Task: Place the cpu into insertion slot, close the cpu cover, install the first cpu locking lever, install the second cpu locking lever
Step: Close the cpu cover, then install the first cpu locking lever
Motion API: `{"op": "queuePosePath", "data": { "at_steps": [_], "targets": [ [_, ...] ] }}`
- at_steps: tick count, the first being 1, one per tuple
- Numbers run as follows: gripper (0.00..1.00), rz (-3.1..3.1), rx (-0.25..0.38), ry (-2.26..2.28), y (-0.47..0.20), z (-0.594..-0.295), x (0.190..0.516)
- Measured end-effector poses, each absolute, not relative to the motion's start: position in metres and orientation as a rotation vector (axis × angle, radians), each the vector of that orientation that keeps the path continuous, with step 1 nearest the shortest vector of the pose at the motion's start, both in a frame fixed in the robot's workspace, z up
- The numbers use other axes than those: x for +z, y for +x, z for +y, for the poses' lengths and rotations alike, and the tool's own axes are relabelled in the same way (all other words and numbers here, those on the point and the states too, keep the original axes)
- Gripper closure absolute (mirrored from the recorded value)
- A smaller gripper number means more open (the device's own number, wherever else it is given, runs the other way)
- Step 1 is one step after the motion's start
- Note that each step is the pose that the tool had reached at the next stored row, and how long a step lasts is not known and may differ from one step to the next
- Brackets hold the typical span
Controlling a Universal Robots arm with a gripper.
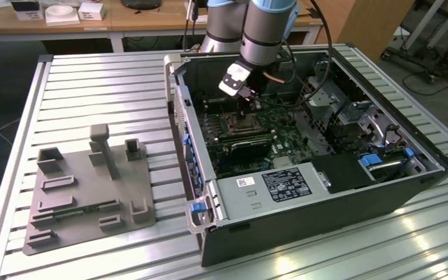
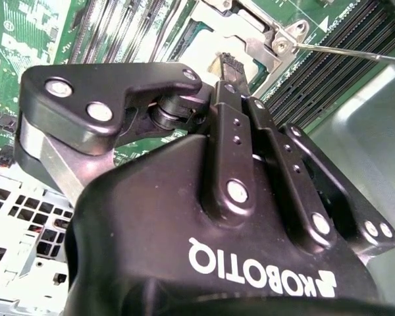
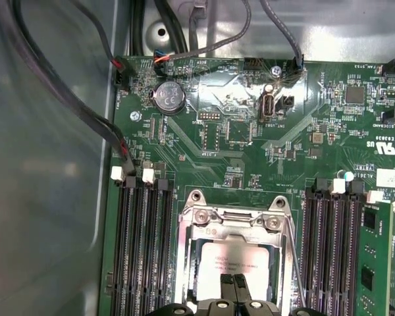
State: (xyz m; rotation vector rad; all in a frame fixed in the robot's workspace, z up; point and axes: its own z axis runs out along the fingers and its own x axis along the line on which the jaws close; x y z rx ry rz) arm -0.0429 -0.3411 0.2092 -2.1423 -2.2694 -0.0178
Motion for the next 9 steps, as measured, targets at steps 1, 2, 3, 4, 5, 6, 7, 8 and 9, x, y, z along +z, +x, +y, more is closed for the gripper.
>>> {"op": "queuePosePath", "data": {
  "at_steps": [1,2,3,4,5,6,7,8,9],
  "targets": [
    [0.9,-2.269,-0.018,-2.142,-0.0424,-0.3411,0.2092],
    [0.9,-2.269,-0.018,-2.142,-0.0422,-0.3412,0.2092],
    [0.9,-2.269,-0.018,-2.142,-0.0423,-0.3412,0.2092],
    [0.9,-2.269,-0.018,-2.142,-0.0422,-0.3412,0.2092],
    [0.9,-2.269,-0.018,-2.142,-0.042,-0.3411,0.2091],
    [0.9,-2.269,-0.018,-2.142,-0.0417,-0.3411,0.2092],
    [0.9,-2.269,-0.018,-2.142,-0.0417,-0.3411,0.2091],
    [0.9,-2.269,-0.018,-2.142,-0.0417,-0.3412,0.2092],
    [0.9,-2.269,-0.018,-2.142,-0.0417,-0.3412,0.2092]
  ]
}}
